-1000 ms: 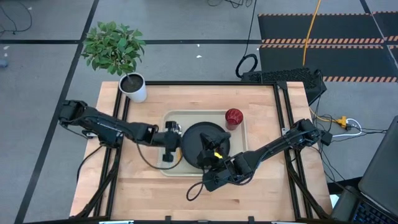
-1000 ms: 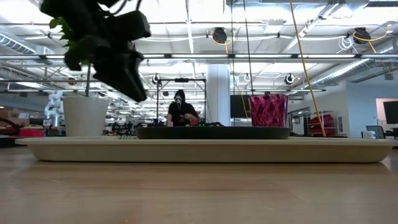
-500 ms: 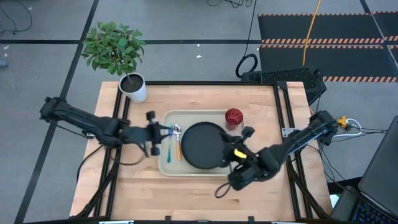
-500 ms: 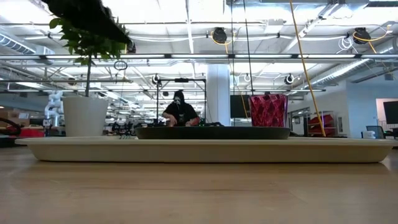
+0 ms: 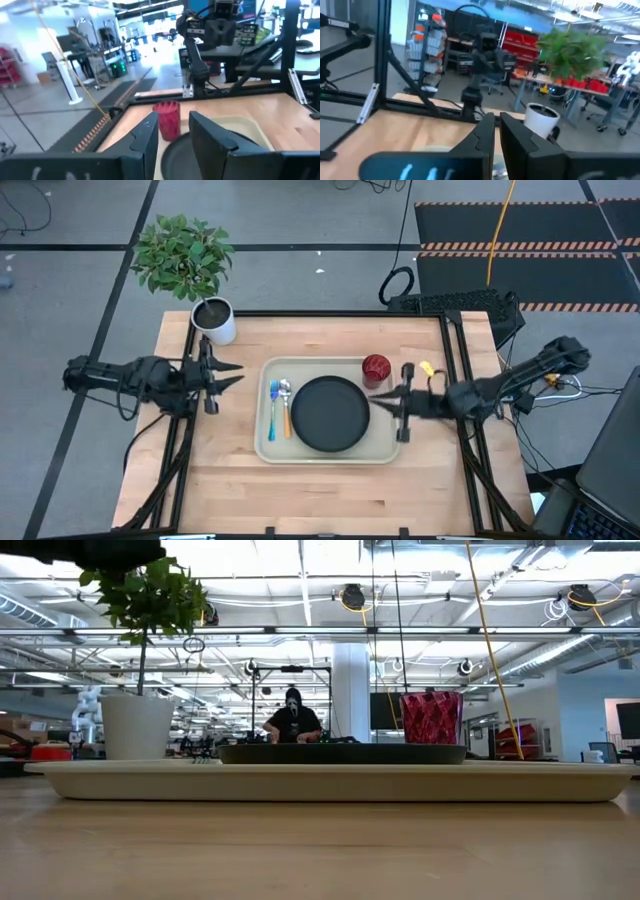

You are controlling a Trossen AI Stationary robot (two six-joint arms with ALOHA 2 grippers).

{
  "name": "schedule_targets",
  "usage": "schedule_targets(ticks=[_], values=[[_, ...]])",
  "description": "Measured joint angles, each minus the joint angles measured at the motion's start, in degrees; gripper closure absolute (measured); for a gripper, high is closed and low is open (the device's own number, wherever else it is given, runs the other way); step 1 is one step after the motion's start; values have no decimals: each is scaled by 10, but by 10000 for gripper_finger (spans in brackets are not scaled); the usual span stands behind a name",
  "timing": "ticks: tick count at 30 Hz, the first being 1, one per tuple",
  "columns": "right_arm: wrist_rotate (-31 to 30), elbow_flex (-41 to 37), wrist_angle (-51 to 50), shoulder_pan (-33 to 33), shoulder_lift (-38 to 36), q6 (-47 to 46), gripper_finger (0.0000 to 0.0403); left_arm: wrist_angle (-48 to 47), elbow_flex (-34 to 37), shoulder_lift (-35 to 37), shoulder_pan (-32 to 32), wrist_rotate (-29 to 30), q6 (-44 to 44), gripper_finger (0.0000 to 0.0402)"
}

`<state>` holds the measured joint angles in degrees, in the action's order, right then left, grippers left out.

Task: Pick and place plate/cup/fork/spoon on tray
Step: Return to Home Position

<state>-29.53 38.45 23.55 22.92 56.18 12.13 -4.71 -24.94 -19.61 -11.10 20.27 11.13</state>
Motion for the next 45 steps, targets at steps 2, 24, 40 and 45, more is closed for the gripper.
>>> schedule_targets(ticks=[2,24,40,45], values=[[44,-48,26,-35,-43,8,383,-10,10,15,21,-26,-12,289],[329,-328,131,-237,-169,-155,382,-76,101,76,218,-210,-116,289],[327,-370,36,-237,-331,-175,383,-139,125,195,192,-237,-178,289],[326,-371,30,-237,-332,-184,383,-49,189,195,167,-233,-187,289]])
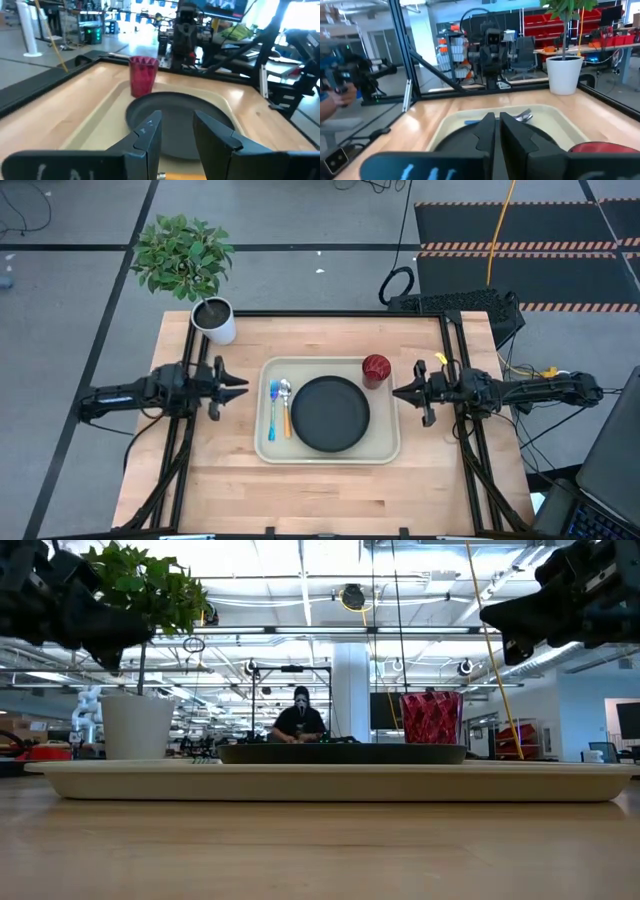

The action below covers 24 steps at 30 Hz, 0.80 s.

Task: Pick and place plate/cup/fork/spoon on tray
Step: Return to Home Position

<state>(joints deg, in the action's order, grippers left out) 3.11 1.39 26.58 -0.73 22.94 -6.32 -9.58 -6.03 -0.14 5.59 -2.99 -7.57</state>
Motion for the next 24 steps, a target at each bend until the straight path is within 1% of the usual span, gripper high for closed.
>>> schedule_targets(ticks=[3,6,10,12,15,16,22,24], values=[[0,0,-3,1,0,-18,383,42,32,0,-16,14,3,291],[1,-1,-21,1,0,-20,383,50,31,-2,-31,24,12,306],[-2,-1,-68,1,0,-12,383,48,28,0,-49,30,27,341],[-2,-1,-90,1,0,-23,383,30,28,-1,-54,37,30,361],[-1,-1,-114,1,0,-38,383,29,27,-3,-57,45,35,391],[-1,-1,-116,1,0,-39,383,29,27,-3,-58,45,38,395],[-3,-1,-73,1,0,-16,383,29,27,-3,-58,44,32,396],[-3,-2,-56,1,-1,-2,383,27,27,-3,-58,33,29,398]])
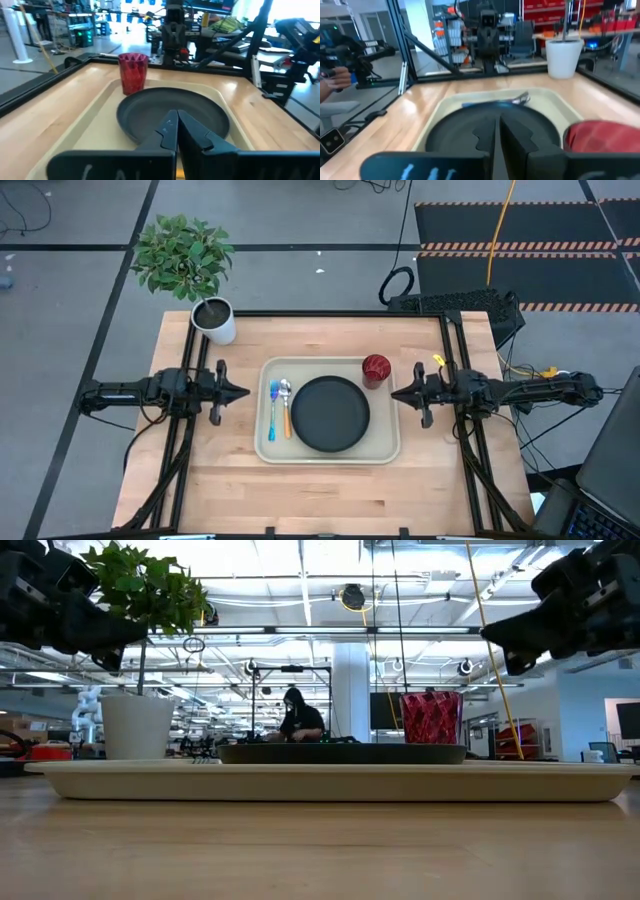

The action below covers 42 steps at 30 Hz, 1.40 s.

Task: Pick and place plate/cup/fork/spoon on tray
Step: Return to Home Position

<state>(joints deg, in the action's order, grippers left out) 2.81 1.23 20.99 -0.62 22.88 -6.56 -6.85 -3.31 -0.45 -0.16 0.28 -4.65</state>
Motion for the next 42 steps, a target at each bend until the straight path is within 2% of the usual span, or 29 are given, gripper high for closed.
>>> schedule_targets(ticks=[7,14,33,42], values=[[2,0,8,0,-18,8,383,-1,0,0,0,-6,12,379],[2,0,23,0,-68,23,383,-1,0,0,0,-4,42,366],[2,0,-135,0,-221,7,383,-2,0,0,0,-3,70,364],[-15,0,-143,0,-227,-2,383,-2,0,0,0,-3,58,364]])
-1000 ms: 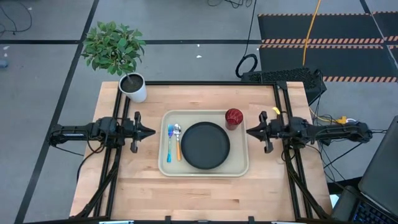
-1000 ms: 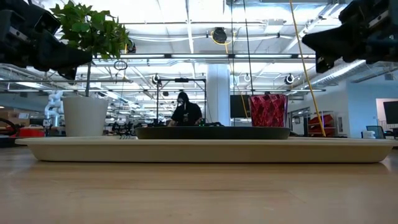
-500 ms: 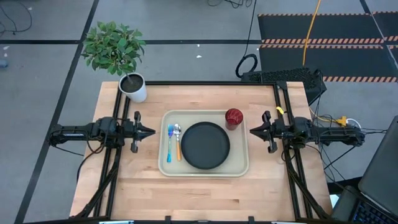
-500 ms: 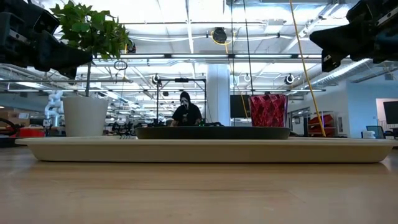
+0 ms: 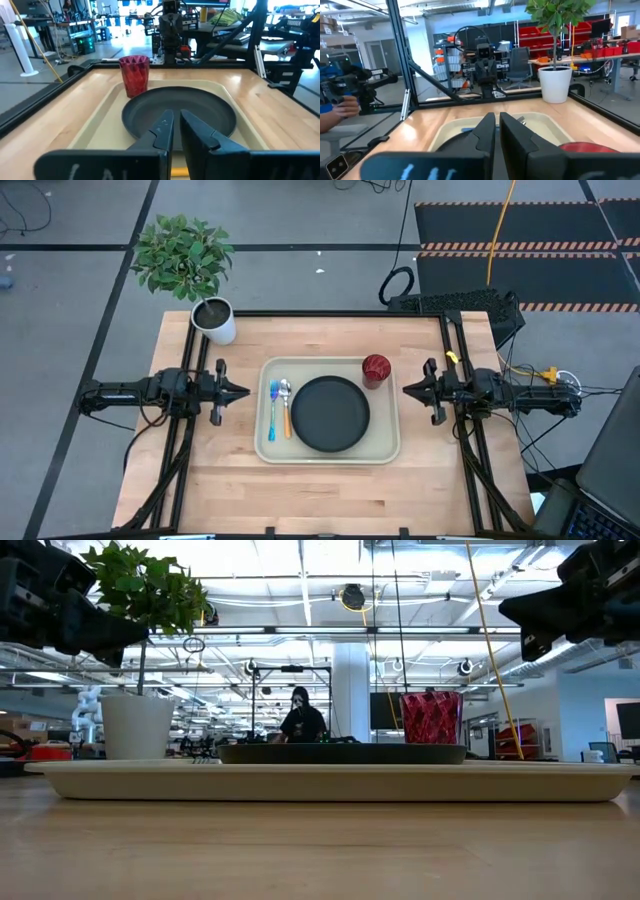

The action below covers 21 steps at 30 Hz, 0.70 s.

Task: Pick and place plate/cup/fork/spoon on tray
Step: Return to Home Position

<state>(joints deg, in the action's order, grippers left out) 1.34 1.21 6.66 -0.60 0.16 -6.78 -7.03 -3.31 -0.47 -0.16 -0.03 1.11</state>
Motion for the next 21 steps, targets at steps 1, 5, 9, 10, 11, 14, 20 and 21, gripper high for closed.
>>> schedule_targets(ticks=[1,5,9,10,11,14,20,21], values=[[0,0,3,0,0,0,383,0,0,0,0,0,-4,364],[1,0,18,0,0,-2,383,0,0,0,0,0,-19,364],[2,0,25,0,0,-10,383,3,0,0,0,0,-25,364],[2,0,25,0,0,-14,383,5,1,0,0,0,-23,364],[2,0,25,0,0,-14,383,7,1,0,0,0,-21,364],[2,0,25,0,0,-16,383,8,1,0,0,0,-12,364],[2,0,25,0,0,-30,383,11,1,0,0,0,-12,364],[2,0,25,0,0,-30,383,11,1,0,0,1,-8,364]])
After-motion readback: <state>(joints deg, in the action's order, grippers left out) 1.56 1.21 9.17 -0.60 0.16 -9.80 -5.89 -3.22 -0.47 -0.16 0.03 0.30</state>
